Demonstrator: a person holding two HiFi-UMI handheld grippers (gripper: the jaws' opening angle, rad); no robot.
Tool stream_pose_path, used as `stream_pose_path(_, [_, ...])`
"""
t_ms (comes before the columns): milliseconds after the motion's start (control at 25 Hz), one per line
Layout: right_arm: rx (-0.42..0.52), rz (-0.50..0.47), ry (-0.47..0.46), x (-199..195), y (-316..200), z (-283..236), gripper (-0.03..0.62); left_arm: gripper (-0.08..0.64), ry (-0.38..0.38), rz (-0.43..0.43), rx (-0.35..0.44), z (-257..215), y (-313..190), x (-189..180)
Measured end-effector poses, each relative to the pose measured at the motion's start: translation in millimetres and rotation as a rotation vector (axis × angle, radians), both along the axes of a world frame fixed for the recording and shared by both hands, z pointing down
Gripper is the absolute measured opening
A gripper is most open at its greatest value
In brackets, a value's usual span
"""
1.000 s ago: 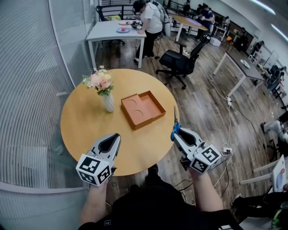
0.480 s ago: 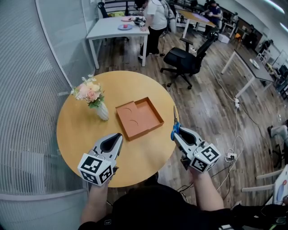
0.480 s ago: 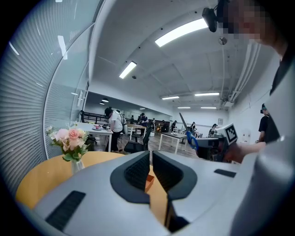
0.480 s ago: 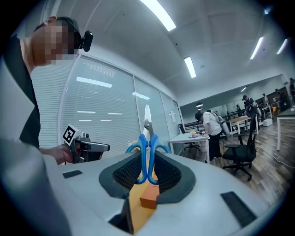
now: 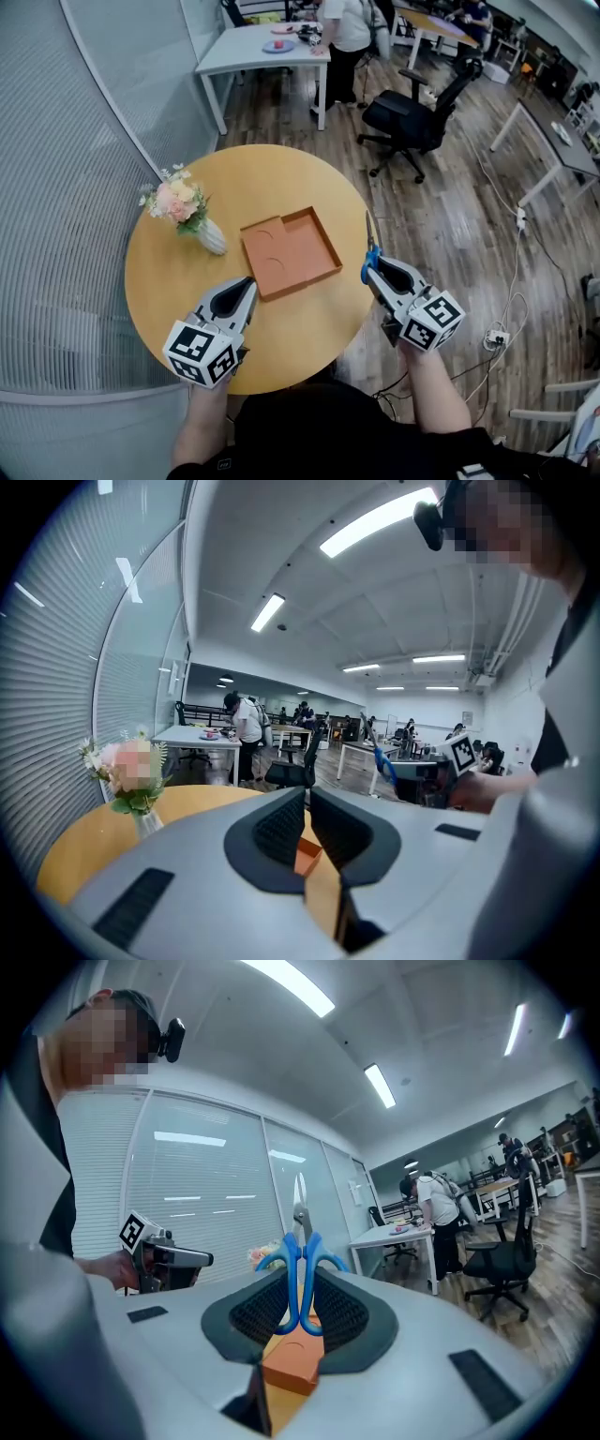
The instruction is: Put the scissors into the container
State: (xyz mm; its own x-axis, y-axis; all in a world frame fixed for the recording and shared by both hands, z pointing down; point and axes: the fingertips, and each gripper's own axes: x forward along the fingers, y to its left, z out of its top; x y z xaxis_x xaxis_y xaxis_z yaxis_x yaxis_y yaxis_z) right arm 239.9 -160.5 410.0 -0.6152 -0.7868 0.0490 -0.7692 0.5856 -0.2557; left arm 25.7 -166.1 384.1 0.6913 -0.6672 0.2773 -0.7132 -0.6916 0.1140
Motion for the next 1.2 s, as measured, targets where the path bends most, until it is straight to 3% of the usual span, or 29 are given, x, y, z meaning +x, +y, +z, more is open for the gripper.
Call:
stream_pose_path(200, [-0.019,-0.009,-0.017,1,-25,7,0.098,0.029,-0.023,-0.025,-0.018,4,-6,-1])
stream_pose_path(480, [-0.082,-0.005,0.012,-22,-60,26,0.098,0.029,-0.007,-0.066,-0.032,11,-21,-35])
stream_pose_path(720, [-0.144,0.008,0.012,-43,-106,50,0.098,0.029,0.022,-0.045,-0.061,36,-49,-50])
stream_pose_path(1200, [-0.368,-0.018,0.198,-76,-152,149,0.098,0.029,0.022,-0.023,-0.111,76,-80,-58])
